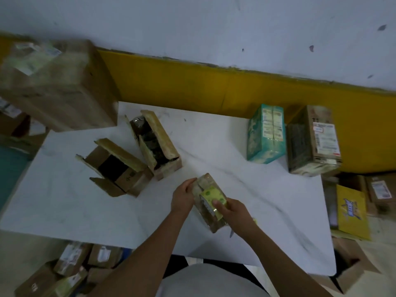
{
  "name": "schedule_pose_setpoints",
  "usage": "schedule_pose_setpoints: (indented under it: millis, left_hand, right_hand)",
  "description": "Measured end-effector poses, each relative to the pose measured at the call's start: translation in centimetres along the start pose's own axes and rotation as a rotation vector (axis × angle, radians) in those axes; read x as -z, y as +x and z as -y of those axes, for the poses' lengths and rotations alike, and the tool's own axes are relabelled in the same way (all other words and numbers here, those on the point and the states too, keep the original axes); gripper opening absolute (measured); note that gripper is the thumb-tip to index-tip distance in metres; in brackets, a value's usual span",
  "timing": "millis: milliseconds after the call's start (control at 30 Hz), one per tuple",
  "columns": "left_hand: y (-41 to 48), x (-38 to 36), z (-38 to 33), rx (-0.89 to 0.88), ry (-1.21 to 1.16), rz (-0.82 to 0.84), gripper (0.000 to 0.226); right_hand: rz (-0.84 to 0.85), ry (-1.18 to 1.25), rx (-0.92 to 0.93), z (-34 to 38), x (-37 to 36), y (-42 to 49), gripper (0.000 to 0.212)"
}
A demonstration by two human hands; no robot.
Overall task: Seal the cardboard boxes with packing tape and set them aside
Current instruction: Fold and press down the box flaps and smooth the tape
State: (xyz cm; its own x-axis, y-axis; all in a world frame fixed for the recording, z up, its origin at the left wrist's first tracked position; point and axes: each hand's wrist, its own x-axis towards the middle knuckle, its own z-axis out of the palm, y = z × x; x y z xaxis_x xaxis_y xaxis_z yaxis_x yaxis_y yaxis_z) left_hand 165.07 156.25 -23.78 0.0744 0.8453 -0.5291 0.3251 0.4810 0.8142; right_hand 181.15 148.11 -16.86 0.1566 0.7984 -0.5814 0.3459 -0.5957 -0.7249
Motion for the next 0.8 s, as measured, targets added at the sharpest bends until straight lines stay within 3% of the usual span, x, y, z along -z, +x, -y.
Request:
schedule_pose_setpoints:
  millis: [100,300,567,800]
  left_hand:
    - [1.3,0.4,-1.7,0.165,-0.040,0.118,0.028]
    - [3.7,-0.1,-1.5,-0.111,0.368,0.297,0.035]
    - [3.4,-1.2,-0.6,-0.176,0.418,0.133,0.034]
    - [3.1,-1.2,-0.3,-0.194,0.404,0.073,0.032]
  right_hand:
    - [-0.006,0.033,-0.003,0.1,0.0,-0.2,0.032]
    - [0.017,0.079,-0.002,0.5,0.3,-0.1,0.036]
    - [-0.020,-0.119,0.023,-0.2,2.2,-2.1,0.029]
    - [-0.113,-0.364,-0.056,-0.3,2.7,-2.2,0.042]
